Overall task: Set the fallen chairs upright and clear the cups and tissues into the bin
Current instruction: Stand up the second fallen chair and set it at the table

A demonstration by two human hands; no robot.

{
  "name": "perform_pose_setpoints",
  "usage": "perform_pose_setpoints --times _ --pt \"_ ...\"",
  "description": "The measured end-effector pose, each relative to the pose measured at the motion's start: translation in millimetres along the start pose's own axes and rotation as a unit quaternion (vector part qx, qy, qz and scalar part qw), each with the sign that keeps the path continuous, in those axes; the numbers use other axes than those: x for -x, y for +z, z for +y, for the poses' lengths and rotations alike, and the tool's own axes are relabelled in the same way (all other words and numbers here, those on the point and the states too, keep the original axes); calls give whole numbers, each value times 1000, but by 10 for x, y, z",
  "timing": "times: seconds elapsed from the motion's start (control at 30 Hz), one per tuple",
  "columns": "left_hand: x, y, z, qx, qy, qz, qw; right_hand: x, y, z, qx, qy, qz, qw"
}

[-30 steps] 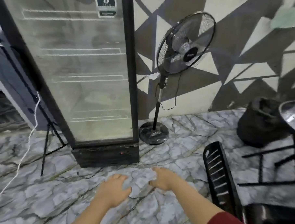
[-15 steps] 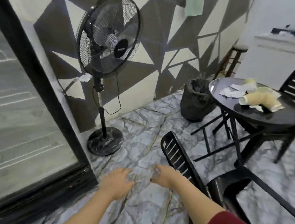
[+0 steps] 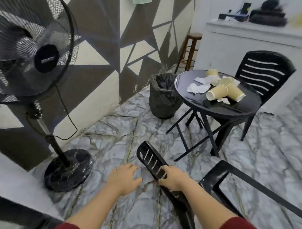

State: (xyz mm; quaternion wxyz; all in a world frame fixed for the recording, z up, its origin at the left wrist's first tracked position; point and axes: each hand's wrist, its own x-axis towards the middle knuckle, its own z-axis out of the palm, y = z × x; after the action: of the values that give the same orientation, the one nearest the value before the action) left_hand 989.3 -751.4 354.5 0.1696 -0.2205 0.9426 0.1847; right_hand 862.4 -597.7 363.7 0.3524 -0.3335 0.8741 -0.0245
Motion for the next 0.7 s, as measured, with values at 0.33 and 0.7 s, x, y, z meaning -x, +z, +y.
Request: perform_pose_setpoints --times 0.33,0.7 --pt "-1380 -187 32 -25 157 -93 983 -566 -132 359 -67 117 16 991" --pt "-2838 442 -174 -36 202 -178 962 -1679 259 790 -152 176 19 972"
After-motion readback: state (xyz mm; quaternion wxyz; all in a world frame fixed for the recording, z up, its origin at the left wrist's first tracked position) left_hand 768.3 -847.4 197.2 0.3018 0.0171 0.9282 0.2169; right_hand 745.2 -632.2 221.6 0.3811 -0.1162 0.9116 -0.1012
